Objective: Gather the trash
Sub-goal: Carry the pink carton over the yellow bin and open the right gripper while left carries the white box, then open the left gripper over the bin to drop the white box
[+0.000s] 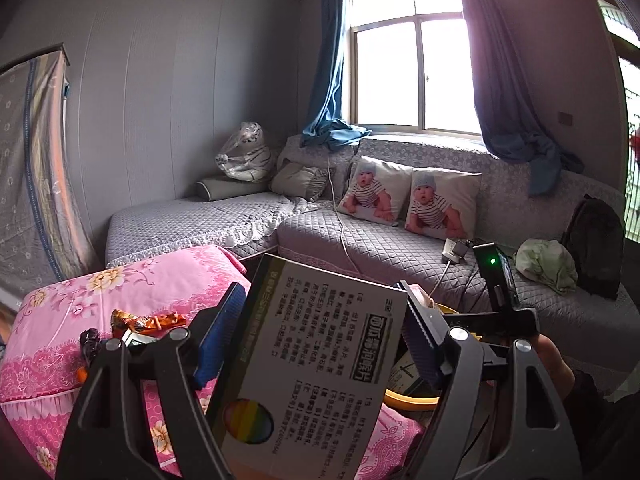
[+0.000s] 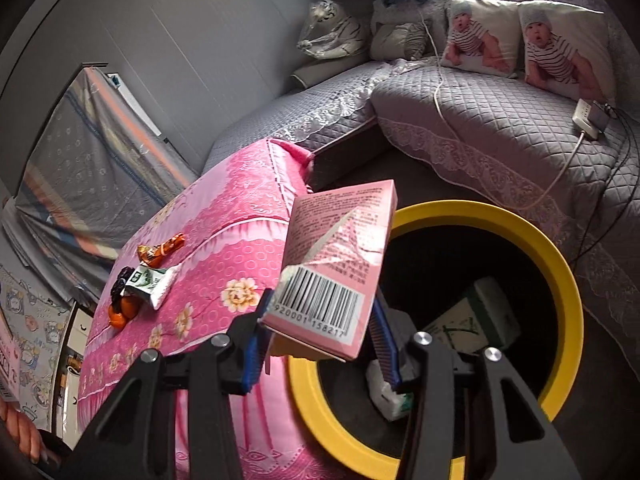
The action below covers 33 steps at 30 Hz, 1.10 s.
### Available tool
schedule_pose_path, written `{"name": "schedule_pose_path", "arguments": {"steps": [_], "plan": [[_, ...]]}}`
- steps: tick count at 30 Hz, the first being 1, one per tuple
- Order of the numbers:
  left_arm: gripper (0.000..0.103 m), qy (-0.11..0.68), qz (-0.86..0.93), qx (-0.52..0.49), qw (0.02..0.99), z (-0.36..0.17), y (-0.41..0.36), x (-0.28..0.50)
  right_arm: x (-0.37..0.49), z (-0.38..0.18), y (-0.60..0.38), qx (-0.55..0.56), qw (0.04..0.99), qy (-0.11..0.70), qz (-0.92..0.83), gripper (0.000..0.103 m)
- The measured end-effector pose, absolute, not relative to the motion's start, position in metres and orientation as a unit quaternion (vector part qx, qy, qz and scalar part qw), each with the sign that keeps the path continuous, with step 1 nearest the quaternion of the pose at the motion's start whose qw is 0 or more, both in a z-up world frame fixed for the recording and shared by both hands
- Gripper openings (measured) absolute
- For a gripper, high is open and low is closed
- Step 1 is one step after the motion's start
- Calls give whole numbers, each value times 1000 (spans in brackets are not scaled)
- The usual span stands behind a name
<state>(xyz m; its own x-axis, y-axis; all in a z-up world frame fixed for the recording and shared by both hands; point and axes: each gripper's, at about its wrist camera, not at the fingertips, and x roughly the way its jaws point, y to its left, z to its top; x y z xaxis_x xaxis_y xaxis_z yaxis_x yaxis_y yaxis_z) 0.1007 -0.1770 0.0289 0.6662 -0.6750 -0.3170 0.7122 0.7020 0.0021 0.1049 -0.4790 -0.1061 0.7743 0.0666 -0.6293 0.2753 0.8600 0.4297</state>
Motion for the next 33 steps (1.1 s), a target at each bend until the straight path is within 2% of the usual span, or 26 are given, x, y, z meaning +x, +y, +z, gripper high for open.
{"name": "schedule_pose_path", "arguments": {"steps": [22, 26, 28, 33], "plan": [[71, 190, -422, 94, 882, 3, -265, 127, 98, -157, -535, 273, 884, 357, -126, 45], [71, 207, -429, 95, 874, -6, -285, 138, 93, -157, -547, 283, 883, 346, -143, 46], [72, 216, -435, 96, 869, -14, -298, 143, 84, -156, -557, 296, 881, 334, -155, 51], [72, 244, -450, 115, 852, -41, -338, 155, 53, -148, -580, 326, 879, 296, -185, 52]]}}
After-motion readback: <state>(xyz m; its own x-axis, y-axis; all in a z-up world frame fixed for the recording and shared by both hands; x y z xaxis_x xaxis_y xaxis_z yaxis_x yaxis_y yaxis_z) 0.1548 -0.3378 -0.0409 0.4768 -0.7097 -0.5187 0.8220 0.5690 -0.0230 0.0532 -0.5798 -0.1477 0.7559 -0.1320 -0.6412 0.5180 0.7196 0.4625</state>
